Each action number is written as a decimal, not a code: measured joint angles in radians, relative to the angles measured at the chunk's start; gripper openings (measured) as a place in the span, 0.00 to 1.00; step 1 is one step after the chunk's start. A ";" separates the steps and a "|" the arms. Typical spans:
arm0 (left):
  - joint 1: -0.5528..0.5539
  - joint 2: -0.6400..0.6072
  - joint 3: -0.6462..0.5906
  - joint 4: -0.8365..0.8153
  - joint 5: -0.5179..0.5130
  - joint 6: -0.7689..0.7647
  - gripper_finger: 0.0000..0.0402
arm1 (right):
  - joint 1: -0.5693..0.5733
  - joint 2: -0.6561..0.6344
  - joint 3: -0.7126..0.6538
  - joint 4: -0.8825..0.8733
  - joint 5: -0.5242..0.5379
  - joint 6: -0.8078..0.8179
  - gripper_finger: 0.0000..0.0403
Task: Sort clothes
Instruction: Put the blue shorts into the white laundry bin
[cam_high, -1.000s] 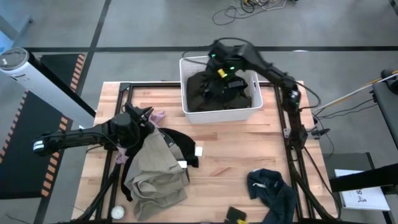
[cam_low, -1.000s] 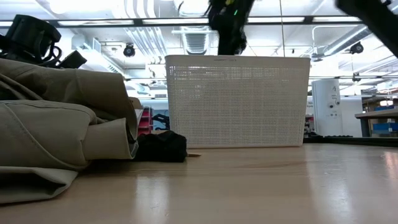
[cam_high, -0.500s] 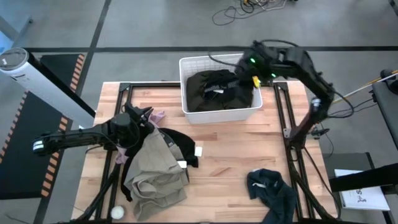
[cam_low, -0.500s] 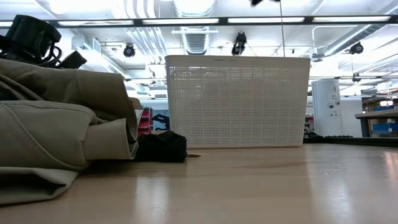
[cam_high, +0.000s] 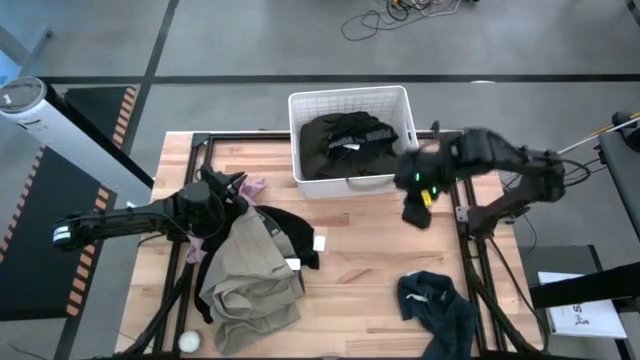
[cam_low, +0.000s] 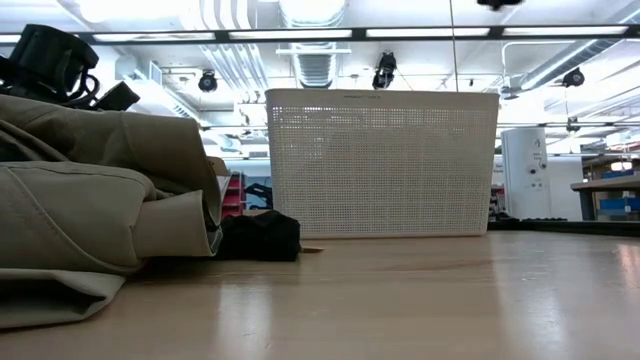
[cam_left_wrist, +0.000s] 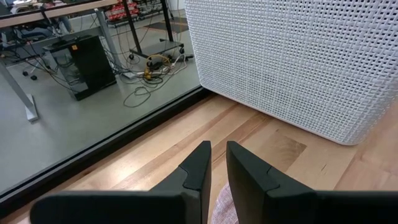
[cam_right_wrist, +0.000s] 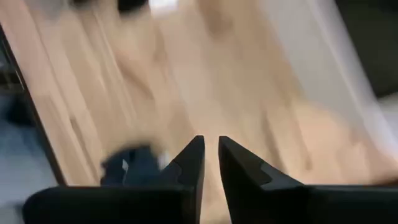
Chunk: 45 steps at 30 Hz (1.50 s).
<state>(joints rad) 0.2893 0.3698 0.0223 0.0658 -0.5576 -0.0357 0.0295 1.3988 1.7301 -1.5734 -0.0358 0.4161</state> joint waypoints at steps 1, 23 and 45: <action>0.000 0.000 0.000 0.000 0.000 0.000 0.09 | 0.026 -0.006 -0.037 0.002 -0.006 0.027 0.10; 0.000 0.000 0.000 0.001 0.000 0.000 0.09 | 0.455 0.150 -0.348 0.278 -0.168 0.432 0.56; 0.000 0.002 0.000 0.001 0.000 0.000 0.09 | 0.432 0.545 -0.417 0.269 -0.284 0.096 0.58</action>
<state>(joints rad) 0.2896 0.3717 0.0223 0.0666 -0.5576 -0.0358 0.4618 1.9441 1.3135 -1.3045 -0.3197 0.5121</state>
